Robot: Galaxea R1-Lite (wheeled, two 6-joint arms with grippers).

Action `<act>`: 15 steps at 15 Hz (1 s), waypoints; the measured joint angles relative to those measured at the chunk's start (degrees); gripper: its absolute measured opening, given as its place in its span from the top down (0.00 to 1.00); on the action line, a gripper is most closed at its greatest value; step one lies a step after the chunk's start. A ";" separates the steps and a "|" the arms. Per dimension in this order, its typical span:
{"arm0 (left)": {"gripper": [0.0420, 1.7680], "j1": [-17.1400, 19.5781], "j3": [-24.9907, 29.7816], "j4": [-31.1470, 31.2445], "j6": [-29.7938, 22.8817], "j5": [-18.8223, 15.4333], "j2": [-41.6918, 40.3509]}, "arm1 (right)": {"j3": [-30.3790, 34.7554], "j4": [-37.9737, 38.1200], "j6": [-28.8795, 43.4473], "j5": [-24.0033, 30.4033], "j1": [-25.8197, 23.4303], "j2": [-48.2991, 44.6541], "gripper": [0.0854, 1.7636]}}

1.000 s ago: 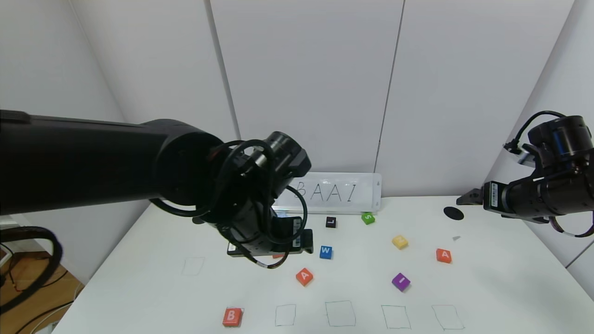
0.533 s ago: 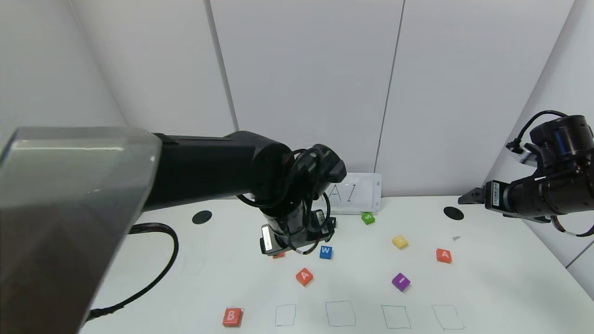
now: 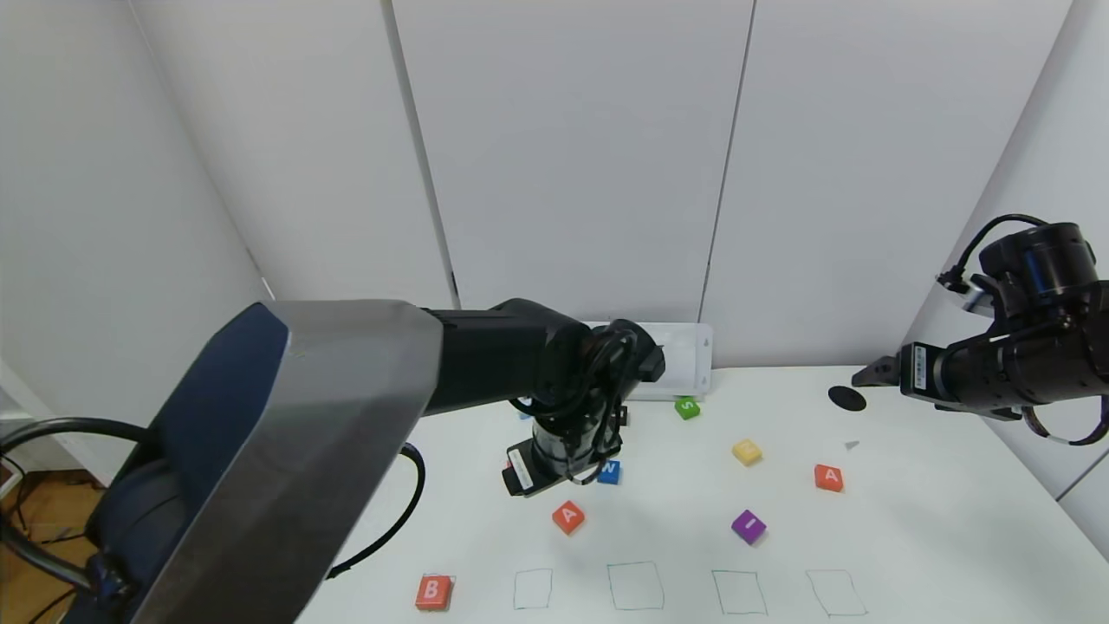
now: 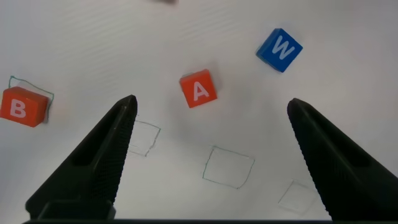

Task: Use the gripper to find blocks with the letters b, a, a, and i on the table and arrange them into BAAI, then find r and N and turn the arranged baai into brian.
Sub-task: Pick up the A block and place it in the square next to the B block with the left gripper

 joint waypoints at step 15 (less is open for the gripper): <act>0.03 1.57 -0.13 -0.66 -4.55 0.52 7.52 | -0.17 -0.04 -0.16 -0.30 0.44 2.73 0.03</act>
